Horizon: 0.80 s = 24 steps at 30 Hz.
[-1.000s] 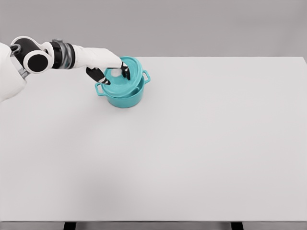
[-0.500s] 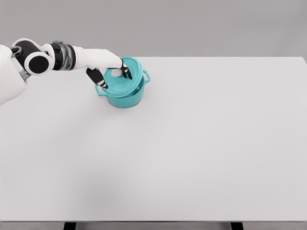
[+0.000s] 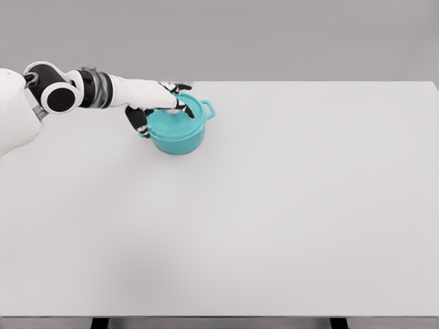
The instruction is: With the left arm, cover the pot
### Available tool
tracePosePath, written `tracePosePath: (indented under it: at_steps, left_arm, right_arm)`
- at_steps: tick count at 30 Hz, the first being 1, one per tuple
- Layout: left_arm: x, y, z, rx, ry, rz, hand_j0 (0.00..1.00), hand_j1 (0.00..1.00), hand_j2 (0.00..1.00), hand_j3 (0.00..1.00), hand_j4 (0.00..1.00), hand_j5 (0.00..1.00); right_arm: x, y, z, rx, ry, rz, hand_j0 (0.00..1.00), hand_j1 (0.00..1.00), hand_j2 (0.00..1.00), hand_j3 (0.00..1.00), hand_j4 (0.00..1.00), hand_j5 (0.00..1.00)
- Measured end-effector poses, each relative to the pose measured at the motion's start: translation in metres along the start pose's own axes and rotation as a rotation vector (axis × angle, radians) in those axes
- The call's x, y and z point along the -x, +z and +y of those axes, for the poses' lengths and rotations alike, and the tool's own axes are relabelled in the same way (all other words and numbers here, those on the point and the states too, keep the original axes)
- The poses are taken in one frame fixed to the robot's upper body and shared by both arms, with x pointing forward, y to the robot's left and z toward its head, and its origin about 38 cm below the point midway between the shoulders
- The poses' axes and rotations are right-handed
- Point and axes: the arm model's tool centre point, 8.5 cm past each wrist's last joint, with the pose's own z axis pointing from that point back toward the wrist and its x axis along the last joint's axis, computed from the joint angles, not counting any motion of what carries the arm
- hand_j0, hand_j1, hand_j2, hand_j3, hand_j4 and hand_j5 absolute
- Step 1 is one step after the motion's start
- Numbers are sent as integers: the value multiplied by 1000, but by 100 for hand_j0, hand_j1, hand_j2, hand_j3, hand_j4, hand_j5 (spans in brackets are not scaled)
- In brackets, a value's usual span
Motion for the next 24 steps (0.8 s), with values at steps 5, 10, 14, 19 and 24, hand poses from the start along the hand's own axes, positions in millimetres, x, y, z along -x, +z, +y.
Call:
tracePosePath:
  at_steps: [5,10,14,19,24]
  left_arm:
    - [1,1,0,8,1,3,95,95,95,95,95,95]
    - [6,11,9,-14,1,16,100,100,100,100,100,100]
    - [11,34,36,-99,19,-6,100,100,100,100,100,100]
    - [56,87,-13,-94,125,65,100,100,100,100,100,100]
    - [84,129,-43,-71,169,157,100,100,100,100,100,100]
  right_arm:
    - [0,0,0,0,0,0,100,100,100,100,100,100]
    - [0,0,0,0,0,0,100,100,100,100,100,100]
    - [1,0,1,-1,0,1,100,100,100,100,100,100]
    - [0,0,0,0,0,0,100,100,100,100,100,100]
    - [0,0,0,0,0,0,100,100,100,100,100,100]
